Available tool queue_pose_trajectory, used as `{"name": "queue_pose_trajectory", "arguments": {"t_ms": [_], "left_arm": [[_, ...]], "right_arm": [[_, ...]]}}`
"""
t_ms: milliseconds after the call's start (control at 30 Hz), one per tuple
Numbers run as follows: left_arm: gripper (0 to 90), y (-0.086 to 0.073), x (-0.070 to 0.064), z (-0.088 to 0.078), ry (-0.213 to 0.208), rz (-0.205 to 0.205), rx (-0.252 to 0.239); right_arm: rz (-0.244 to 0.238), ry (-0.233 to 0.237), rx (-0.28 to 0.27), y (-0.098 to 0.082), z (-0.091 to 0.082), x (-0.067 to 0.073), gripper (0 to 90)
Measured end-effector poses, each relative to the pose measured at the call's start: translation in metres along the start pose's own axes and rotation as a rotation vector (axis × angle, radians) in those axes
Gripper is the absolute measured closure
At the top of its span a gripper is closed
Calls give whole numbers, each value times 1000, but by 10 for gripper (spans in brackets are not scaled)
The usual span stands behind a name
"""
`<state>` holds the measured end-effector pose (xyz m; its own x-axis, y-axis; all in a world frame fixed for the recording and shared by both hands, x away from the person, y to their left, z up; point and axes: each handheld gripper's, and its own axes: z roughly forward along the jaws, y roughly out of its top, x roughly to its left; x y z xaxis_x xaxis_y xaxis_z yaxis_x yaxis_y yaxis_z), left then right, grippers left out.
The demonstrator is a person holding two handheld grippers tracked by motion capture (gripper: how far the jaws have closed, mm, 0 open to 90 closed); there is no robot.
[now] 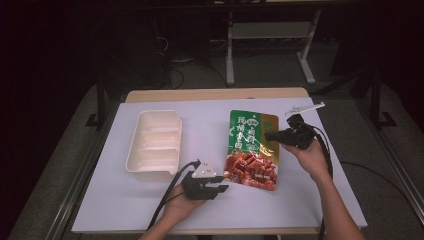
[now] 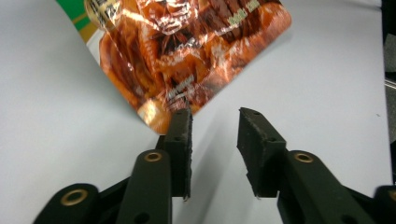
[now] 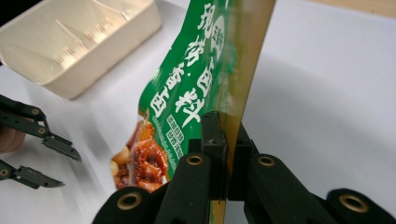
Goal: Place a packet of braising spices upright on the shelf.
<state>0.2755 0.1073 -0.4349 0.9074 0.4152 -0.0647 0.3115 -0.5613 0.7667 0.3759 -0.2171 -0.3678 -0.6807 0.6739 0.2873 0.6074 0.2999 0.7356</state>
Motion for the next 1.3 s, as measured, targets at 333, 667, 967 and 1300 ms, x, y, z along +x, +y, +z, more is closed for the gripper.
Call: {"name": "queue_pose_trajectory", "arguments": {"t_ms": [333, 667, 967, 1300], "left_arm": [[581, -14, -9, -22, -1, 20, -25], [533, -28, -10, -38, 3, 4, -55], [474, -33, -15, -50, 18, 17, -80], [378, -37, -15, -51, 32, 8, -91]], "right_arm": [[-63, 2, -35, 17, -13, 27, 894], [-117, -10, -76, 31, -26, 48, 896], [-170, -32, -109, 45, -31, 68, 896], [-180, -23, -138, 59, -31, 76, 897]]}}
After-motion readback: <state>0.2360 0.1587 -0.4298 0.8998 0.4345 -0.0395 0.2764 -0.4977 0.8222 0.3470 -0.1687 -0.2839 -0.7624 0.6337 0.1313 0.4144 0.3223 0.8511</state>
